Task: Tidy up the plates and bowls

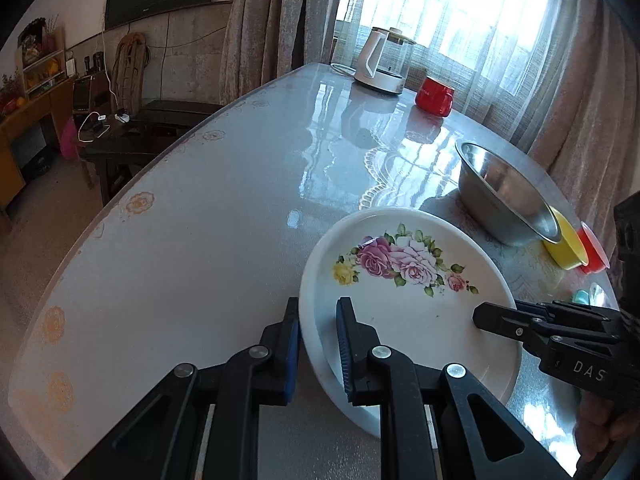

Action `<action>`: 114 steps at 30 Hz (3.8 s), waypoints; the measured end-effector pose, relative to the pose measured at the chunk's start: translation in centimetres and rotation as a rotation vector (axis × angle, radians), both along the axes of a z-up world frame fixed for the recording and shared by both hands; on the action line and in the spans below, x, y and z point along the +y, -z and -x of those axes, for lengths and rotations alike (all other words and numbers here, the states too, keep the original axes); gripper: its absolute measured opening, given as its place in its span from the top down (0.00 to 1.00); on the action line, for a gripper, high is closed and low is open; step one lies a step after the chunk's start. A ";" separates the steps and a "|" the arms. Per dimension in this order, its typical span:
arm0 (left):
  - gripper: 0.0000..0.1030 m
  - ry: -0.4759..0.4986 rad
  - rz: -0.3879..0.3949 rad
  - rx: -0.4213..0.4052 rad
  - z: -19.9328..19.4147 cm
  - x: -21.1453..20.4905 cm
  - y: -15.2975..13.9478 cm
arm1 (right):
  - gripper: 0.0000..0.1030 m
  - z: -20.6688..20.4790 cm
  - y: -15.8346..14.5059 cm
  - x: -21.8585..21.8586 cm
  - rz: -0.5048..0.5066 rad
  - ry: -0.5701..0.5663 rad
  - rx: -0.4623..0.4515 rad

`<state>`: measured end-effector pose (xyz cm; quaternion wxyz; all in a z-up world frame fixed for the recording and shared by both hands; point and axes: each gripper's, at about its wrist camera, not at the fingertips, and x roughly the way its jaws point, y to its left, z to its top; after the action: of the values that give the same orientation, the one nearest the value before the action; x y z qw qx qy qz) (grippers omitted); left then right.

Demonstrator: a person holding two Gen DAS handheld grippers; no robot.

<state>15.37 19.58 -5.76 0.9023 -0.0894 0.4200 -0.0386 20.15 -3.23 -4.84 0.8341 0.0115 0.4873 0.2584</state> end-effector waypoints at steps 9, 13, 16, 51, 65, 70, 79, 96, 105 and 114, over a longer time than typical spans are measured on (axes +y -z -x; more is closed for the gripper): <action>0.82 -0.020 0.032 0.000 1.6 -1.0 0.1 | 0.79 2.0 0.3 -2.3 -0.052 0.002 0.007; 0.82 -0.007 0.024 -0.022 3.0 -1.5 0.2 | 0.81 3.2 0.1 -2.4 -0.024 0.006 -0.017; 0.82 -0.002 0.052 -0.019 4.0 -1.7 0.2 | 0.81 3.9 0.0 -2.3 -0.036 0.017 -0.008; 0.82 0.275 0.107 -0.179 7.0 -12.7 -6.0 | 0.81 10.6 -4.7 -15.2 -0.173 0.218 -0.119; 0.82 0.503 0.073 -0.148 5.6 -23.1 -5.7 | 0.81 14.0 -5.0 -24.8 -0.165 0.459 -0.154; 0.81 0.552 0.056 -0.133 5.6 -25.6 -5.4 | 0.81 14.6 -4.5 -27.1 -0.171 0.519 -0.151; 0.81 0.572 0.026 -0.111 5.6 -27.3 -4.7 | 0.81 14.8 -3.8 -29.1 -0.190 0.556 -0.142; 0.80 0.618 -0.006 -0.044 5.0 -28.9 -3.6 | 0.81 14.2 -2.4 -29.6 -0.094 0.583 -0.093; 0.79 0.614 -0.013 -0.027 5.0 -29.0 -3.7 | 0.81 13.8 -2.0 -29.0 -0.003 0.576 -0.096; 0.78 0.619 -0.088 0.048 4.8 -30.3 -4.1 | 0.81 13.2 -2.6 -26.8 0.253 0.536 -0.125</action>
<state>10.52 -10.75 -1.63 0.8406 0.0811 0.4496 -0.2911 6.94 -30.04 -2.19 0.8958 0.0199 0.4427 -0.0332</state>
